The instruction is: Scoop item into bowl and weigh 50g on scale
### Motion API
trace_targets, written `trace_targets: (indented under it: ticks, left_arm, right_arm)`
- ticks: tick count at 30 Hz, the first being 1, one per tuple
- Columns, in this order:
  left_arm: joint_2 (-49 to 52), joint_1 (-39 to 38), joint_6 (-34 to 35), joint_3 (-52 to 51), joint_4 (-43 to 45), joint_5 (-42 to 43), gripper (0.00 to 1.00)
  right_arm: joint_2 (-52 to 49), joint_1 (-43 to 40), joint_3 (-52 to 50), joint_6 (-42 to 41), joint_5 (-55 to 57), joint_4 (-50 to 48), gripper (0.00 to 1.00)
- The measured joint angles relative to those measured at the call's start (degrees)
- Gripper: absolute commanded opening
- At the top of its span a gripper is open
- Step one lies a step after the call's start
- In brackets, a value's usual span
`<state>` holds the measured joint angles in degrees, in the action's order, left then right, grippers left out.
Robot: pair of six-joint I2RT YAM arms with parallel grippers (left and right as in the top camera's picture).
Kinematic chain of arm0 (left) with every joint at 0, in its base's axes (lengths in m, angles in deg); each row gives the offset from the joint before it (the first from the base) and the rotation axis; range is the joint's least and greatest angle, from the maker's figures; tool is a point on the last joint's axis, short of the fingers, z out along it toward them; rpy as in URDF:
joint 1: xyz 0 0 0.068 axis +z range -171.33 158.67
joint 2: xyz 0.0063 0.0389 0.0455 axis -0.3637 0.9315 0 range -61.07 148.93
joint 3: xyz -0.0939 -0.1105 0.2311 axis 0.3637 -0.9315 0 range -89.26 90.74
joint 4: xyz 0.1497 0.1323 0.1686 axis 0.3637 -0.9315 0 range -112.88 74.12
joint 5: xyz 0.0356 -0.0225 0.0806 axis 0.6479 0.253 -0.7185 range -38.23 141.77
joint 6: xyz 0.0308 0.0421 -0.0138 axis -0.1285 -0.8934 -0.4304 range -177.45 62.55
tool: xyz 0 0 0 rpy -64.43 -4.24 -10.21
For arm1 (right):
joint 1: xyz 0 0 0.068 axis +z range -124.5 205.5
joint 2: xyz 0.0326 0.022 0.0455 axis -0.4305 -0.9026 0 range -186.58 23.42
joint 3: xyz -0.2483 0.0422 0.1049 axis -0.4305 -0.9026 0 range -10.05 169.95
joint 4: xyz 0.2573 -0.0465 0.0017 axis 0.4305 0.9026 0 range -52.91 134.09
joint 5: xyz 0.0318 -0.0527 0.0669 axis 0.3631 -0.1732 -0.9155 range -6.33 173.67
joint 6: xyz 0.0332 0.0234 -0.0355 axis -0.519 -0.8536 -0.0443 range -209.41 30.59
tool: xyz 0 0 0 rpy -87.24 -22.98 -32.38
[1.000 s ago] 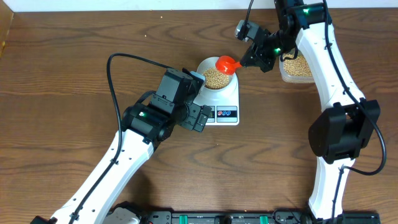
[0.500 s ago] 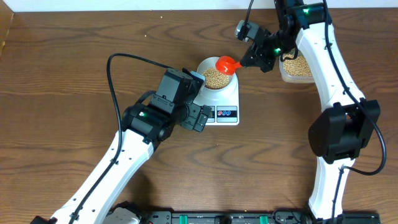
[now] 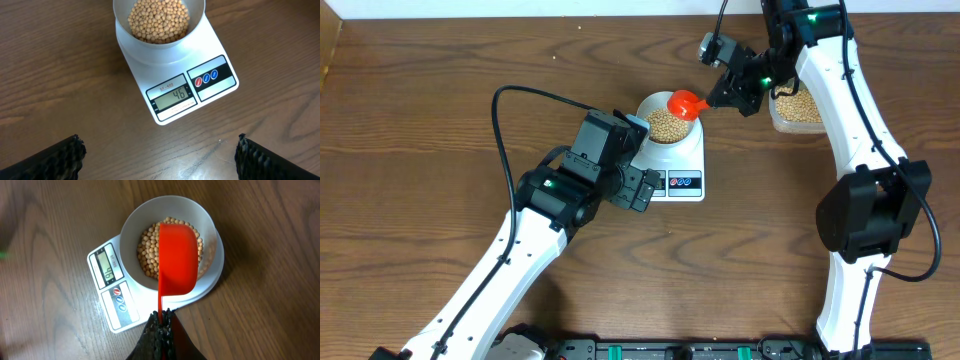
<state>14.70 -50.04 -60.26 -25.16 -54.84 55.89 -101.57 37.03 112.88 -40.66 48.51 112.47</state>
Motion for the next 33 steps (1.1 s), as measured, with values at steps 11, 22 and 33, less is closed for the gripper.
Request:
trace_targets:
  ticks: [11,22,33]
  left_arm:
    - [0.00,0.00,0.00,0.00,0.00,0.00,0.98]
    - [0.00,0.00,0.00,0.00,0.00,-0.02,0.98]
    - [0.00,0.00,0.00,0.00,0.00,0.00,0.98]
  right_arm:
    - [0.00,0.00,0.00,0.07,0.02,0.04,0.01]
    - [0.00,1.31,0.00,0.07,0.07,-0.26,0.02]
    - [0.00,3.32,0.00,0.04,0.04,-0.26,0.01]
